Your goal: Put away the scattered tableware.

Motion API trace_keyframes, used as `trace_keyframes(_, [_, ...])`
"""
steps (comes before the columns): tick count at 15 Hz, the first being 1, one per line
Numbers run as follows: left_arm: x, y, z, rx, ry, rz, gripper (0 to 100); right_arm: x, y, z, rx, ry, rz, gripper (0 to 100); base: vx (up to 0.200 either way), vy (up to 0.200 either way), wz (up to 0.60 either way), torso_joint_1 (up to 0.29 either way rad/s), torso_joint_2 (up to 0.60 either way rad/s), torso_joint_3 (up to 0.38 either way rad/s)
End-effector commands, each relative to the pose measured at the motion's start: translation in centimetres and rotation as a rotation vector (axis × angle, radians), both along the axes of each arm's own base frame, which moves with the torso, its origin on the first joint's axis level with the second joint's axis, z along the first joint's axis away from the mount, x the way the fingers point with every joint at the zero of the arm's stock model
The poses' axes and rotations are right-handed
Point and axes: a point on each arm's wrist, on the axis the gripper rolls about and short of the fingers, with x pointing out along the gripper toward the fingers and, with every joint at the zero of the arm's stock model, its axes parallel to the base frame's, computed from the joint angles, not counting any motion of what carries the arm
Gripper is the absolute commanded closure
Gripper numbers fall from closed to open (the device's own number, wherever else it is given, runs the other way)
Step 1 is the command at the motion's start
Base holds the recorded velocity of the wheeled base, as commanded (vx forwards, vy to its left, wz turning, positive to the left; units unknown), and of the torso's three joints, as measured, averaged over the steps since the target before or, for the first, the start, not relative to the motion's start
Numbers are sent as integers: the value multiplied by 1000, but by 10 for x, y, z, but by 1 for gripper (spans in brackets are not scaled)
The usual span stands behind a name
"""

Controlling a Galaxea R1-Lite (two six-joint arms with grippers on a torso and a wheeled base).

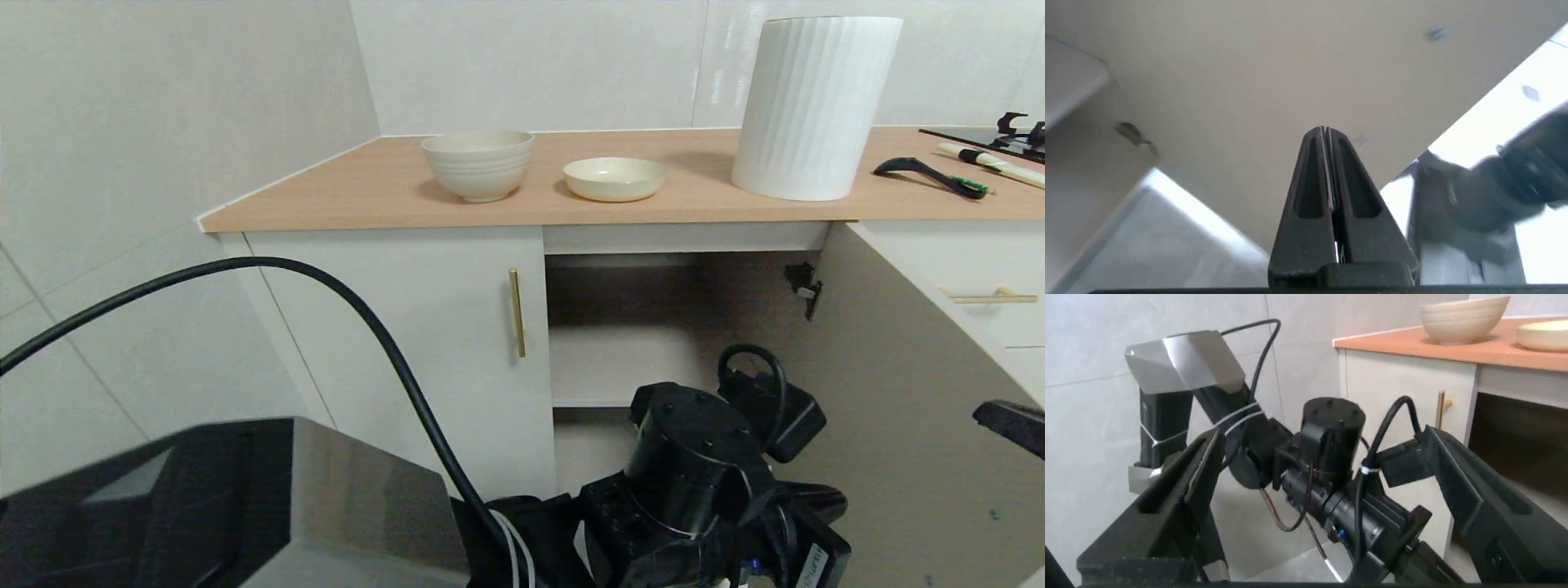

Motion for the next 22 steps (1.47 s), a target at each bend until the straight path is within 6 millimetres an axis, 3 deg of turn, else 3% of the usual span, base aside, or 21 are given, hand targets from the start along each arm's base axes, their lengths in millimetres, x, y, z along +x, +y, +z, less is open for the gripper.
trace_keyframes(1, [11,12,15,-27,-14,95,100,2,2,-1,-10,11,-1,0,0,0,0,0,0,0])
trace_keyframes(3, [23,38,36,-58,-30,165,100,9,9,-8,-62,69,-5,0,0,0,0,0,0,0])
trace_keyframes(5, [31,102,67,-104,-25,290,100,34,29,-26,-208,238,-51,0,0,0,0,0,0,0])
trace_keyframes(6, [31,121,71,-105,-21,325,100,42,35,-28,-228,262,-72,0,0,0,0,0,0,0])
trace_keyframes(8, [30,172,77,-93,-36,431,100,70,53,-24,-251,298,-129,0,0,0,0,0,0,0])
trace_keyframes(11, [24,224,92,-119,-79,556,100,125,75,-21,-283,325,-215,0,0,0,0,0,0,0])
trace_keyframes(14, [19,248,106,-96,-193,611,100,142,82,-17,-326,336,-236,0,0,0,0,0,0,0])
trace_keyframes(22, [13,254,111,-106,-214,676,100,147,86,-2,-277,316,-245,0,0,0,0,0,0,0])
